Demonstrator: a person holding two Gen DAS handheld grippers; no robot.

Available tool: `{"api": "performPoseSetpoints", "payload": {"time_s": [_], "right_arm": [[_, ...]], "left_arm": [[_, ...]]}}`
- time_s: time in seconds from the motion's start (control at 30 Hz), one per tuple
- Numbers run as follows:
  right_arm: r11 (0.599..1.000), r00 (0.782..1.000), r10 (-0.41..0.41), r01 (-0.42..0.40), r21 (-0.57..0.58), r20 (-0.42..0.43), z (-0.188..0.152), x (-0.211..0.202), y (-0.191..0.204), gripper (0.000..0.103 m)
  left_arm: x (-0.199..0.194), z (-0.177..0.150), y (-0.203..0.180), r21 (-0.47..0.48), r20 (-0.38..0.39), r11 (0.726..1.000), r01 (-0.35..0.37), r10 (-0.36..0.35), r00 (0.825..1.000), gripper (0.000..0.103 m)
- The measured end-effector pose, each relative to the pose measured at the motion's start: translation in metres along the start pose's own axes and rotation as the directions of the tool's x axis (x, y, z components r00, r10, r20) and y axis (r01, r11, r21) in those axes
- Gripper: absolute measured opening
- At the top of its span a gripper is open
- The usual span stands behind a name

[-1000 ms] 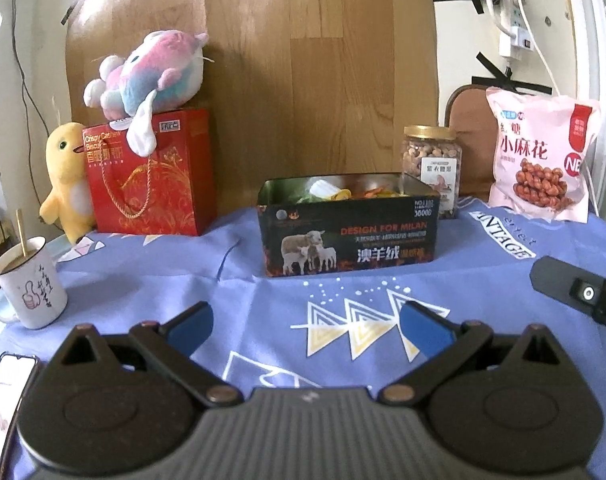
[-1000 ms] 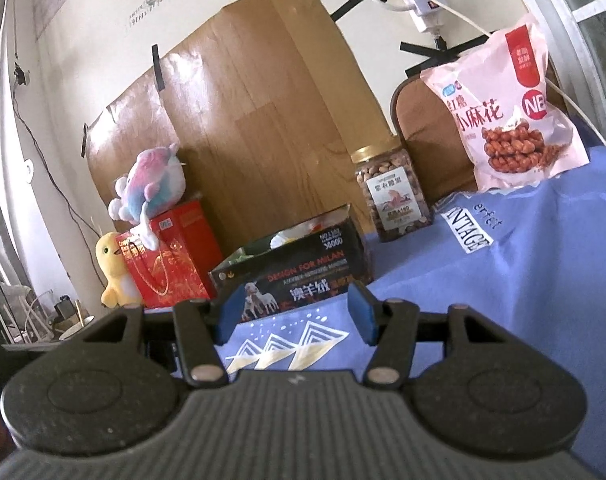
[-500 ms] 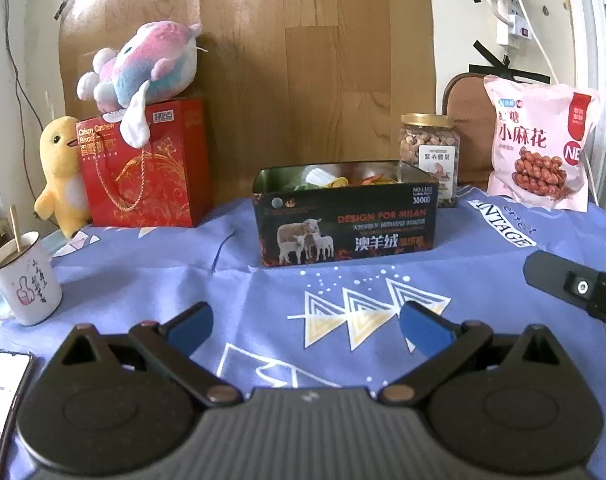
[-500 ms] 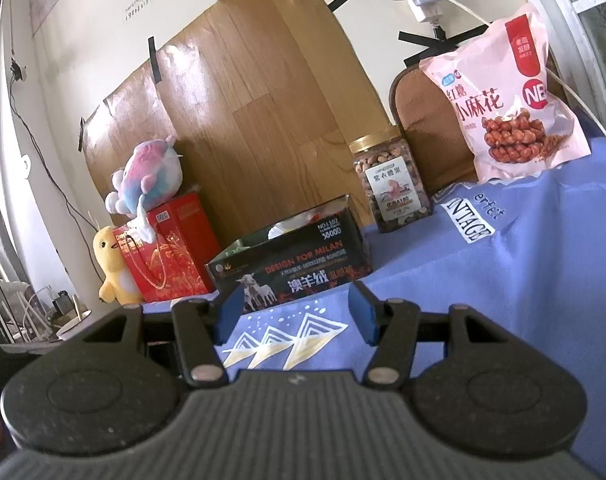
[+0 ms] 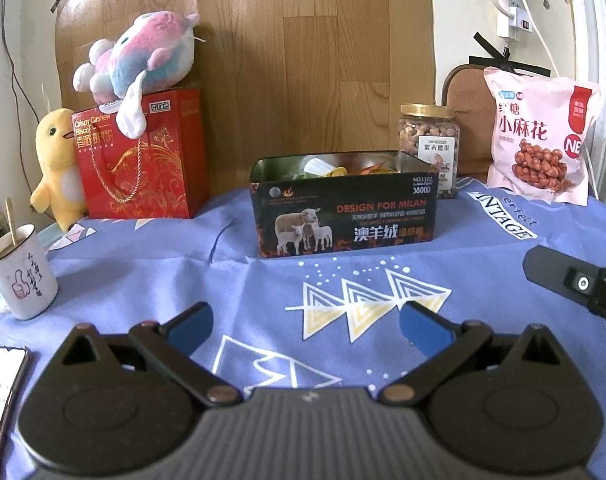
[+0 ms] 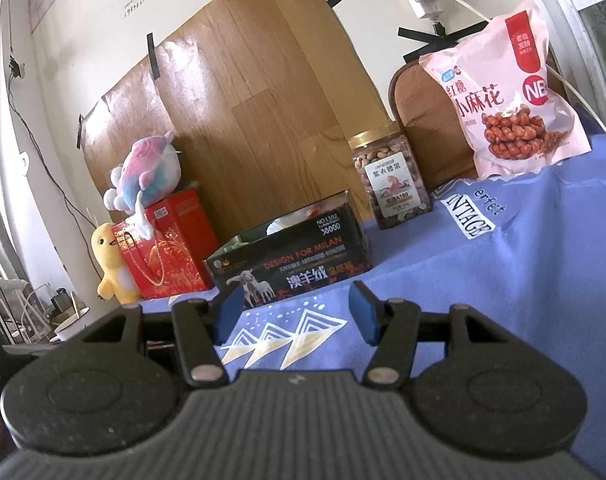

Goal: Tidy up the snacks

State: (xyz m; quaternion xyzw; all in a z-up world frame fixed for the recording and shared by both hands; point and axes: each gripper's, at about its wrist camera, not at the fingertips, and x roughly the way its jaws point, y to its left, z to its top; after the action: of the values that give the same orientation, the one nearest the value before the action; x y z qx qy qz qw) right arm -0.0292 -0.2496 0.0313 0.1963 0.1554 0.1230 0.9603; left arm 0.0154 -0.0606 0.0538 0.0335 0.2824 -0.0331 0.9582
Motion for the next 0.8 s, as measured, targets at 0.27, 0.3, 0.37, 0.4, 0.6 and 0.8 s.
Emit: {"api": "performPoseSetpoints", "payload": {"time_s": [0.27, 0.3, 0.37, 0.4, 0.6, 0.8], "right_arm": [[1.000, 1.000, 0.001, -0.001, -0.004, 0.000, -0.0001, 0.0002, 0.0002, 0.061], [1.000, 1.000, 0.001, -0.001, -0.005, -0.001, -0.0002, 0.0004, 0.0002, 0.061], [1.000, 1.000, 0.002, -0.002, -0.006, -0.002, 0.0000, 0.0009, 0.0001, 0.061], [1.000, 1.000, 0.002, -0.003, -0.006, -0.003, -0.0001, 0.0010, 0.0000, 0.061], [1.000, 1.000, 0.002, -0.002, -0.007, -0.003, -0.0002, 0.0012, 0.0007, 0.061], [1.000, 1.000, 0.004, -0.004, -0.011, -0.012, -0.0011, 0.0031, 0.0015, 0.062]], "left_arm": [[0.0013, 0.0013, 0.0017, 0.001, -0.007, 1.000, -0.005, 0.005, 1.000, 0.103], [0.0016, 0.0015, 0.0021, 0.000, -0.009, 1.000, -0.005, 0.005, 1.000, 0.103], [0.0029, 0.0016, 0.0023, 0.001, -0.013, 1.000, -0.007, 0.007, 1.000, 0.103], [0.0034, 0.0017, 0.0023, 0.001, -0.016, 1.000, -0.008, 0.008, 1.000, 0.103], [0.0059, 0.0016, 0.0032, -0.003, -0.024, 1.000, -0.021, 0.021, 1.000, 0.103], [0.0086, 0.0010, 0.0049, -0.011, -0.041, 1.000, -0.022, 0.022, 0.999, 0.103]]}}
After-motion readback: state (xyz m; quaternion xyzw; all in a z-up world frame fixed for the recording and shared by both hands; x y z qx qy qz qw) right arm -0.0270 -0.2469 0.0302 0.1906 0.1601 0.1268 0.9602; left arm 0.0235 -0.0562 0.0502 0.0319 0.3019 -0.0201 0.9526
